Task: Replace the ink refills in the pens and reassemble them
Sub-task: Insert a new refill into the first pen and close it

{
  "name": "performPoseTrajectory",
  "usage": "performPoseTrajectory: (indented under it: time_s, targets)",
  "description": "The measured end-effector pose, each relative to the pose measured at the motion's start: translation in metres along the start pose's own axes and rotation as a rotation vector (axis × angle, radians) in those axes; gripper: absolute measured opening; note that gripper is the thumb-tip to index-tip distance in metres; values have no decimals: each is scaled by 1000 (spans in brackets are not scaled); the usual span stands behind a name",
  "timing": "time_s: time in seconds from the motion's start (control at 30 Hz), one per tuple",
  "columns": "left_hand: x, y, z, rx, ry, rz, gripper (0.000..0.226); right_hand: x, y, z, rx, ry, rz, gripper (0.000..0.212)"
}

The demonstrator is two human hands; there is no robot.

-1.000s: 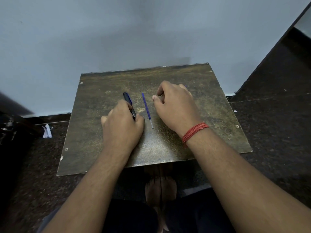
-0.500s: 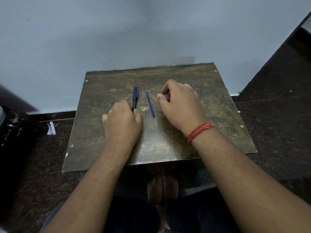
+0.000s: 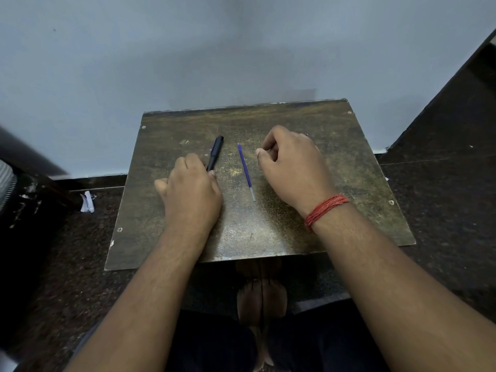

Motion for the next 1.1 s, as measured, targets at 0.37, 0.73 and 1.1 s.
performPoseTrajectory:
  time_s: [0.37,0.73,1.1]
  targets:
    - [-34,8,-15,23,-145,-471,21,-10,5,3,-82,-159,302,25]
    - [-43,5,-26,267,-133,-669,7,-3,-8,1,189,-176,782,11]
    - [-46,2,-21,326,-39,-701,24,-1,-13,-3,150,-251,908,18]
Point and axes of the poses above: each hand's wrist, its own z-axis towards the middle knuckle, its own y-axis out of the back of the hand, x = y × z, the point moved 3 cm from there along z, towards the middle knuckle, and after that the axes turned 7 degrees about -z, right-handed, at the moved point
